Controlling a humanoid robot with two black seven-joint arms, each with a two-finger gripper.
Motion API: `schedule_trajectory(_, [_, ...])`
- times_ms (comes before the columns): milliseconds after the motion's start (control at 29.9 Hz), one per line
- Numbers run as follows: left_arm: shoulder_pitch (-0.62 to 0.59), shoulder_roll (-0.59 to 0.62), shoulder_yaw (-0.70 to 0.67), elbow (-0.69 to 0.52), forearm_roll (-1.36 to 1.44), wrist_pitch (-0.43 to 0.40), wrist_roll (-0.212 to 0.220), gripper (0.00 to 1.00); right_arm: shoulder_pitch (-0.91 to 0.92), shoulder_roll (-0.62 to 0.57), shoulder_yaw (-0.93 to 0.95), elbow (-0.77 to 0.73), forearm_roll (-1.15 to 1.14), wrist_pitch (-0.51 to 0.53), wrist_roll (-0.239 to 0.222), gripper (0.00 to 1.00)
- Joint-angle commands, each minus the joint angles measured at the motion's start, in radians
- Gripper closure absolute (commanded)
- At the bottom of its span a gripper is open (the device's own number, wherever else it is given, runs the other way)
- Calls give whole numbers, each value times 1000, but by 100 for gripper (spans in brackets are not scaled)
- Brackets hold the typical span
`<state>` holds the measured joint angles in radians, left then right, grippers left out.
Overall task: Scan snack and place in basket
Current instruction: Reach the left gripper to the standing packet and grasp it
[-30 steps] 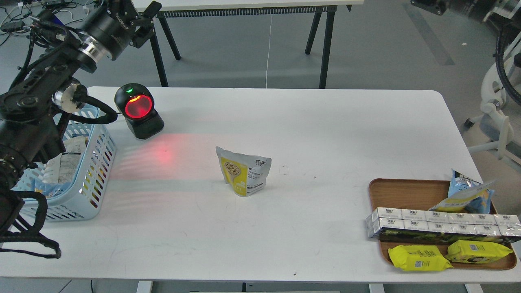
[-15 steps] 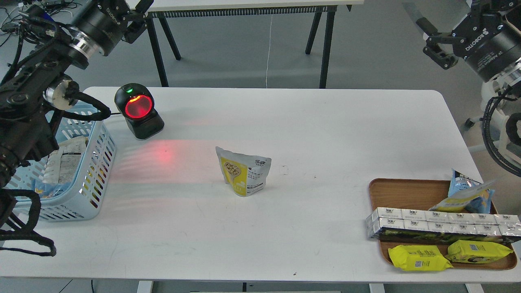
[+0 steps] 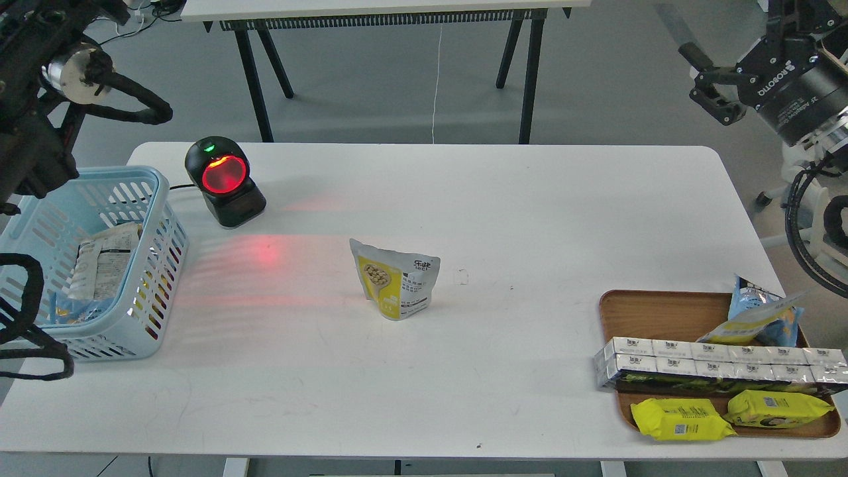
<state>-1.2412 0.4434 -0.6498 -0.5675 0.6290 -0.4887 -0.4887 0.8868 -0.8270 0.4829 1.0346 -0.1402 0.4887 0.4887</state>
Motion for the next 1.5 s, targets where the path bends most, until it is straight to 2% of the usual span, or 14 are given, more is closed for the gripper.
schedule_trajectory(0, [-111,35,192,-73,1,0,0,0,-2,0,2,-4,1,0,0,0])
schedule_trajectory(301, [-437,93,675,-323,60,0,0,0,-31,5,29,-10,66,0,0,0])
schedule_trajectory(434, [-556,136,812,-457,135,0,0,0,-39,16,28,-44,125,0,0,0])
schedule_trajectory(601, [-662,138,970,-625,256,0,0,0,-49,43,29,-65,197,0,0,0])
schedule_trajectory(802, [-724,121,1174,-828,451,0,0,1,-57,42,29,-68,217,0,0,0])
schedule_trajectory(1136, [-681,23,1368,-845,623,7,0,2,-62,40,33,-73,218,0,0,0])
schedule_trajectory(1236, [-641,-6,1388,-839,630,102,0,3,-62,40,33,-71,218,0,0,0])
schedule_trajectory(1470, [-601,-31,1385,-801,630,220,0,6,-89,34,33,-68,223,0,0,0])
